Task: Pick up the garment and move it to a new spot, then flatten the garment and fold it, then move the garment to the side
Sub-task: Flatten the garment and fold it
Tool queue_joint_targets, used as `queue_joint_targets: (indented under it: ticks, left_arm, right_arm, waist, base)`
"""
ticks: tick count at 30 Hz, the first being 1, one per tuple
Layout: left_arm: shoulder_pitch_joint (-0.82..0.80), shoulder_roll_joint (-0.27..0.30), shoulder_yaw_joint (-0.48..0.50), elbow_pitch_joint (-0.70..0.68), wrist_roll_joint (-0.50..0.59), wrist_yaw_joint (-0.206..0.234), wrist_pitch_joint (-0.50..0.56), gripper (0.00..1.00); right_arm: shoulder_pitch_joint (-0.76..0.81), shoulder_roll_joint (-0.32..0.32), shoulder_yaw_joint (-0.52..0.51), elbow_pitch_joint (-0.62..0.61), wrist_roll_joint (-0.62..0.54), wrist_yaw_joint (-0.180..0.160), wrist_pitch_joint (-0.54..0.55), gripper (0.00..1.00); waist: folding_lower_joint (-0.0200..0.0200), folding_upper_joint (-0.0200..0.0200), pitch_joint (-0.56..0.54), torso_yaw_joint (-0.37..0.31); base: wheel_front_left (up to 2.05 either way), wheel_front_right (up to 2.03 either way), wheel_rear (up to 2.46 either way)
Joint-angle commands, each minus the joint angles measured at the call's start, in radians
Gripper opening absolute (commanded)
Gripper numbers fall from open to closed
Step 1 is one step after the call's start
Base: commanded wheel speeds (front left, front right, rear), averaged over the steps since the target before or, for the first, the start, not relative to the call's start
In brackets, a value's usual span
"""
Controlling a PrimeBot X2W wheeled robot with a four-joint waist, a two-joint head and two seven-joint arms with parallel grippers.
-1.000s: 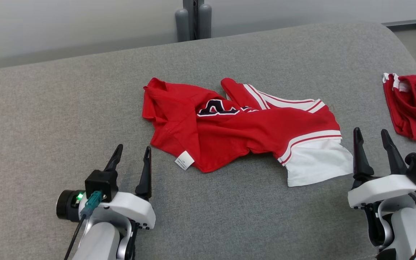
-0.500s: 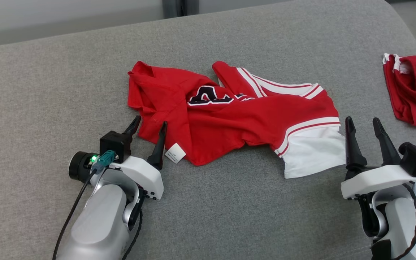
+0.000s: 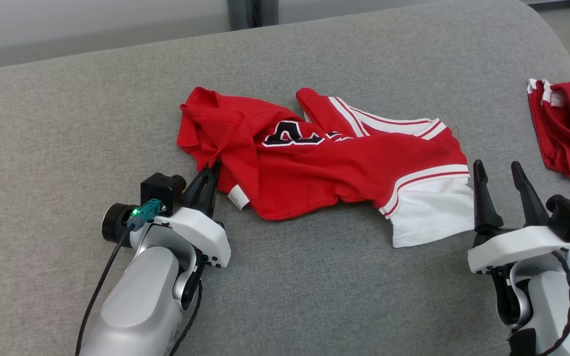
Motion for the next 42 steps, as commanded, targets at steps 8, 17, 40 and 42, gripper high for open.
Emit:
queue_joint_targets:
  ticks: [8, 17, 40, 42]
  left_arm:
    - [0.180, 0.006, 0.150, -0.160, 0.056, 0.017, -0.002, 0.00]
    - [0.348, 0.015, 0.307, -0.196, 0.116, 0.030, -0.002, 0.00]
    - [0.555, 0.005, 0.441, -0.316, 0.209, 0.074, -0.002, 1.00]
    - [0.570, 0.005, 0.436, -0.335, 0.215, 0.079, -0.002, 1.00]
  right_arm:
    - [0.053, -0.005, -0.023, 0.027, -0.021, 0.000, -0.005, 1.00]
    - [0.088, -0.005, 0.000, 0.054, -0.014, 0.000, -0.005, 1.00]
    - [0.175, -0.005, 0.057, 0.019, -0.030, 0.000, -0.005, 1.00]
    - [0.184, -0.005, 0.058, 0.011, -0.032, 0.000, -0.005, 1.00]
  waist:
    - [0.0000, 0.0000, -0.090, 0.084]
    - [0.0000, 0.0000, -0.159, 0.146]
    - [0.0000, 0.0000, -0.260, 0.132]
    - [0.0000, 0.0000, -0.268, 0.131]
  base:
    - [0.00, 0.00, 0.00]
    - [0.00, 0.00, 0.00]
    - [0.00, 0.00, 0.00]
    - [0.00, 0.00, 0.00]
